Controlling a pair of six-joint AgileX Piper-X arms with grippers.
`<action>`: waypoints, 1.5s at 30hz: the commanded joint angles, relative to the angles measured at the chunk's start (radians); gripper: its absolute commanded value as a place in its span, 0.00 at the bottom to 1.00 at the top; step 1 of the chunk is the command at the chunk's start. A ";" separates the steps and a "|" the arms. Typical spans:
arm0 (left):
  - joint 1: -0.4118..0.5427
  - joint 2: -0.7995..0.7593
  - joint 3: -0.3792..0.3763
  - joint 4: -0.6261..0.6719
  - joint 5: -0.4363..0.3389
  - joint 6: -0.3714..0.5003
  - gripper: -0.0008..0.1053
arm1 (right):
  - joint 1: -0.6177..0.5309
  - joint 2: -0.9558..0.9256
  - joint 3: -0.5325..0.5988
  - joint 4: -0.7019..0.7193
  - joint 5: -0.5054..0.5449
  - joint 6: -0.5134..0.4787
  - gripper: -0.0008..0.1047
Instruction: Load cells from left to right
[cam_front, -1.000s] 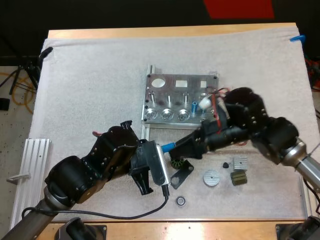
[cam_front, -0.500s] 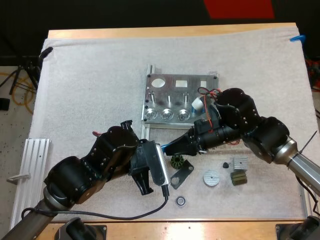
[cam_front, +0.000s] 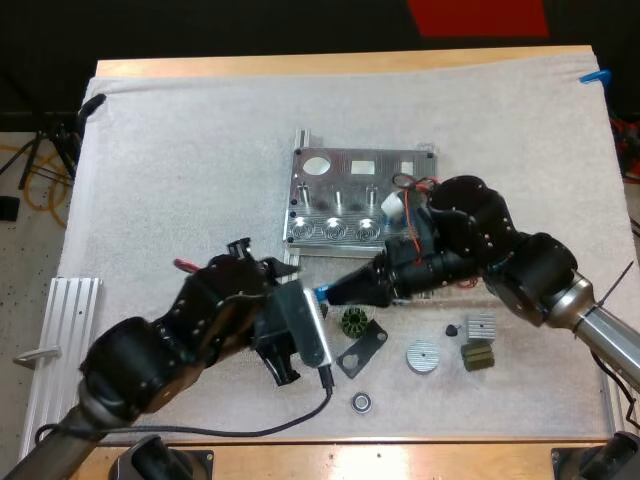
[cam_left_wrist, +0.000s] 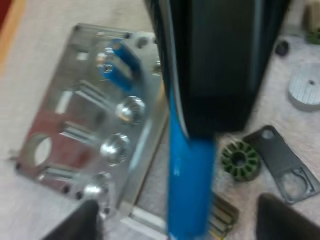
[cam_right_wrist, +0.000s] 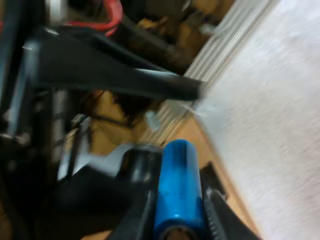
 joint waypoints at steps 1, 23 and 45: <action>0.026 -0.029 0.000 -0.003 -0.020 -0.026 0.64 | -0.001 -0.008 -0.031 0.026 0.045 -0.021 0.01; 0.382 -0.178 0.128 -0.011 0.266 -0.158 0.64 | -0.130 0.301 -0.528 0.734 0.792 -0.456 0.01; 0.382 -0.178 0.128 -0.052 0.318 -0.180 0.64 | -0.169 0.568 -0.559 0.751 0.983 -0.535 0.01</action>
